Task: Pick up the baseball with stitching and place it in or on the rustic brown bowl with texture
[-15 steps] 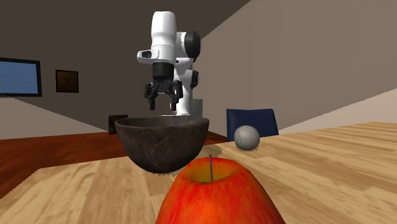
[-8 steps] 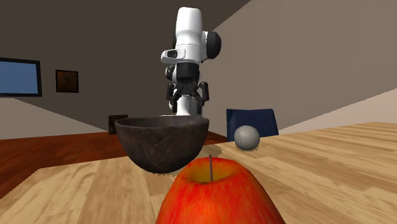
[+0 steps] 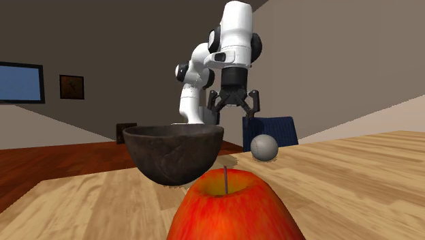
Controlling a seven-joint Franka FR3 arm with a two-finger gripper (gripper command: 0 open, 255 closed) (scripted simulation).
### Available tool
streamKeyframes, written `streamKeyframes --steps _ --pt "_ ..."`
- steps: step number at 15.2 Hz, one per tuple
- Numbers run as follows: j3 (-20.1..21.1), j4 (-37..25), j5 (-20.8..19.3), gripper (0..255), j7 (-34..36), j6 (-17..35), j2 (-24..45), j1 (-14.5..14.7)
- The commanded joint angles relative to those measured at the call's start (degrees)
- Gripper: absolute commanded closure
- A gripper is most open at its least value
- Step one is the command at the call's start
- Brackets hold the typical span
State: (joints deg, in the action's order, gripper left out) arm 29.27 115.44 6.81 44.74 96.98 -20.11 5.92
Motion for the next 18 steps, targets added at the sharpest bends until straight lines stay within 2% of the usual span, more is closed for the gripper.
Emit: streamKeyframes --steps 1,7,14,18 --pt "2.7 -3.6 -1.1 0 3.8 -0.1 3.9 0.0" --pt "10.2 -15.2 -7.8 0 15.4 -1.1 17.6 1.6" --pt "9.9 -9.3 -7.5 0 15.2 4.4 17.0 1.7" --pt "9.9 -8.9 -7.5 0 15.2 4.8 17.0 1.7"
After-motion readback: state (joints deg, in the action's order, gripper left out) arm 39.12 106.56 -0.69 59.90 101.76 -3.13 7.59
